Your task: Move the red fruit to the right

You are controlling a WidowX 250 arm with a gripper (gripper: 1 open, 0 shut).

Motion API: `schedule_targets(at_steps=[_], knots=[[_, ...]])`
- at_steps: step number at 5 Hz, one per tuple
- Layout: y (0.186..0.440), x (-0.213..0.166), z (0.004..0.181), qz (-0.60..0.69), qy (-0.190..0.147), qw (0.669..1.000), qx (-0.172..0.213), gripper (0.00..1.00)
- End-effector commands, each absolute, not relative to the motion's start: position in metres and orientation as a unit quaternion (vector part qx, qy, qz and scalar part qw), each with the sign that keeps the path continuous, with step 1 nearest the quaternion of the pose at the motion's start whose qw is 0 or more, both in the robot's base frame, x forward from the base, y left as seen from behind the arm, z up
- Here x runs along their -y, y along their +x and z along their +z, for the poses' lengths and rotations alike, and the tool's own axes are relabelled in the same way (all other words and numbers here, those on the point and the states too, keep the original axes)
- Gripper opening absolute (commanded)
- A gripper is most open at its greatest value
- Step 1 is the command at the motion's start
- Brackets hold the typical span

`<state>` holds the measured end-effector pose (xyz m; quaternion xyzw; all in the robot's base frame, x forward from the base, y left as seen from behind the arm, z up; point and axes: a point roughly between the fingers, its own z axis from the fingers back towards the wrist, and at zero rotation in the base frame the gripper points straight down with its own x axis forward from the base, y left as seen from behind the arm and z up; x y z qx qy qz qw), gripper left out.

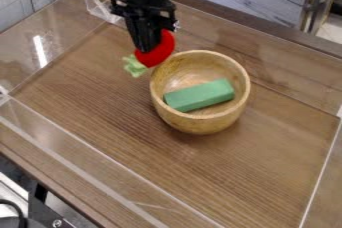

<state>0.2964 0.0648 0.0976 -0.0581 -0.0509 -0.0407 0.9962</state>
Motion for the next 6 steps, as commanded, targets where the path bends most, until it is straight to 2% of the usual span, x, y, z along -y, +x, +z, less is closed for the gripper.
schedule_targets(at_steps=[1,2,4,6], knots=[[0.307,-0.074,0.111,-0.022,-0.045,0.995,0.085,0.0],[0.308,-0.092,0.12,0.011,-0.041,0.995,0.091,0.0],[0.333,-0.003,0.152,-0.041,-0.051,0.99,0.127,0.0],[0.332,0.075,0.139,-0.103,-0.066,0.985,0.121,0.0]])
